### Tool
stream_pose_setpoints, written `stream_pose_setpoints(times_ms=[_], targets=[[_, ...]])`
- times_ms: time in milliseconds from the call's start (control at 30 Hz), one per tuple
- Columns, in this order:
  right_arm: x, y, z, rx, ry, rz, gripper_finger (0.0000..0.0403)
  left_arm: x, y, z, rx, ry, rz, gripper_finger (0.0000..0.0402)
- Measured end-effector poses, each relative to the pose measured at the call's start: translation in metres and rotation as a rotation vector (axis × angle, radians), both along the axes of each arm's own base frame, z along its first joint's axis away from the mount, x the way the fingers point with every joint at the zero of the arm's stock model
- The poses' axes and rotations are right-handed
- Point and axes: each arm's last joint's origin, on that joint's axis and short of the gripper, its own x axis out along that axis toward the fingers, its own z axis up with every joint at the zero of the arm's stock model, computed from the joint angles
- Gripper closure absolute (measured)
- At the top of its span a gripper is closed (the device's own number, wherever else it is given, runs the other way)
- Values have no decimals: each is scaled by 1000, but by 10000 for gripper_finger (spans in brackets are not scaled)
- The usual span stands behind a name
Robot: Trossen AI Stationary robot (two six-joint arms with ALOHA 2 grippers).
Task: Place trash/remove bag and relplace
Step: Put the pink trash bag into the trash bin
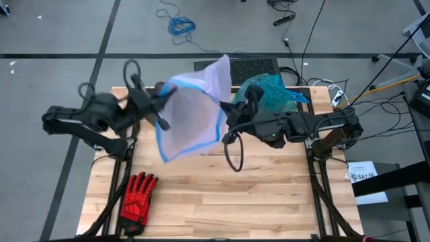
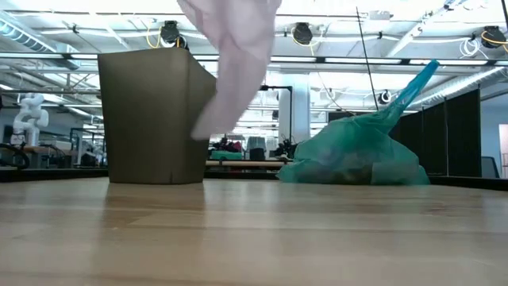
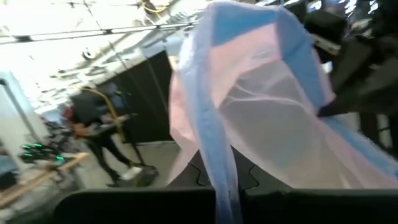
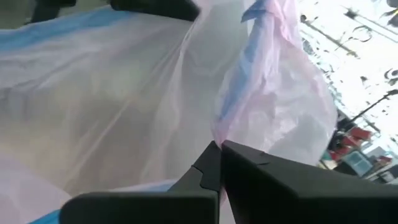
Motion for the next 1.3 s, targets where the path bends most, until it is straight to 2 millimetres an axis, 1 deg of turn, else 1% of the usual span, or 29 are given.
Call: stream_pose_setpoints(times_ms=[200, 333, 433, 633, 867, 1067, 1233, 1300], targets=[[4, -15, 16, -96, -61, -22, 403, -11, 13, 38, 80, 33, 93, 401], [5, -29, 25, -134, -114, -57, 403, -20, 20, 57, 108, 53, 190, 401], [6, -38, 30, -154, -152, -39, 403, -29, 21, 68, 110, 64, 225, 401], [8, -52, 37, -161, -240, 21, 403, -46, 22, 87, 123, 52, 256, 401], [5, -56, 51, -181, -388, 91, 403, -70, 24, 110, 120, -2, 263, 401], [5, -60, 57, -195, -483, 164, 403, -76, 24, 121, 145, -14, 272, 401], [9, -65, 59, -205, -561, 163, 403, -73, 22, 129, 150, -26, 258, 401], [11, -66, 58, -205, -573, 191, 403, -71, 21, 131, 170, -11, 260, 401]])
